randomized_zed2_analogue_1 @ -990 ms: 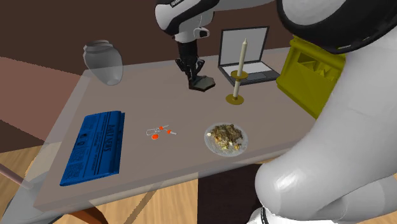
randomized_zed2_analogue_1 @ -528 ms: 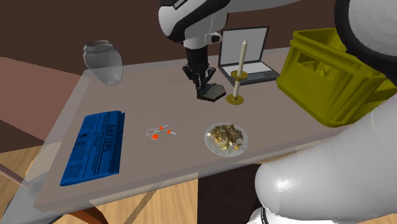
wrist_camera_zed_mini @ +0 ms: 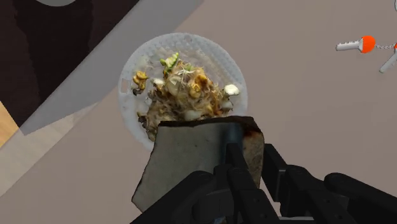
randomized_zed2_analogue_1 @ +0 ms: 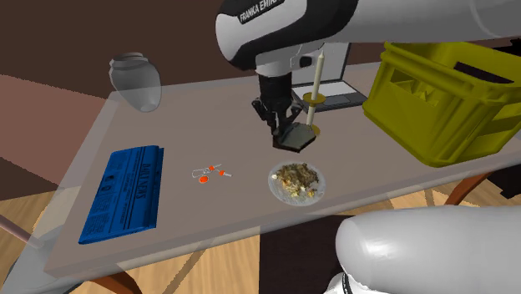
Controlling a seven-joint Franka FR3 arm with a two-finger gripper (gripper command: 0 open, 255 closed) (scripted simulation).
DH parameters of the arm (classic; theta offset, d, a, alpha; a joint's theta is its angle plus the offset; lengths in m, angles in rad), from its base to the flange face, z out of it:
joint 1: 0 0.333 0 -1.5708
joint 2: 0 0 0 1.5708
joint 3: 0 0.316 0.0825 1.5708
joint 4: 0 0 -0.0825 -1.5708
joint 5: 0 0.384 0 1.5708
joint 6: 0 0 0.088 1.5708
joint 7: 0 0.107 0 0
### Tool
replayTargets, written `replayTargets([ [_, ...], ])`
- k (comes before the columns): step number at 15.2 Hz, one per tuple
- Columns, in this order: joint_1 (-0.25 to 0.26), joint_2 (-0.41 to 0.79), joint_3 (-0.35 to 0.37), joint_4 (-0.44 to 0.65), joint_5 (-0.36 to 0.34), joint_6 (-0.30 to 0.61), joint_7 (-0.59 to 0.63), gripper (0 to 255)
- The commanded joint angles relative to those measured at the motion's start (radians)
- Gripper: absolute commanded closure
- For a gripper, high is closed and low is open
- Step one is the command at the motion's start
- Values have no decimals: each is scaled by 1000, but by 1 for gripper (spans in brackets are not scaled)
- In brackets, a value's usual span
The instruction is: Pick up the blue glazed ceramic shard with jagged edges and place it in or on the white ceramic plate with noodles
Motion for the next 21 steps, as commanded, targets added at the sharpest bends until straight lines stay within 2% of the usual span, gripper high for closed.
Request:
replayTargets([
  [1,24,-88,-19,-62,21,-26,-15,255],
  [2,37,-135,-28,-91,29,-44,-21,255],
  [21,42,-37,39,-276,63,238,-2,255],
])
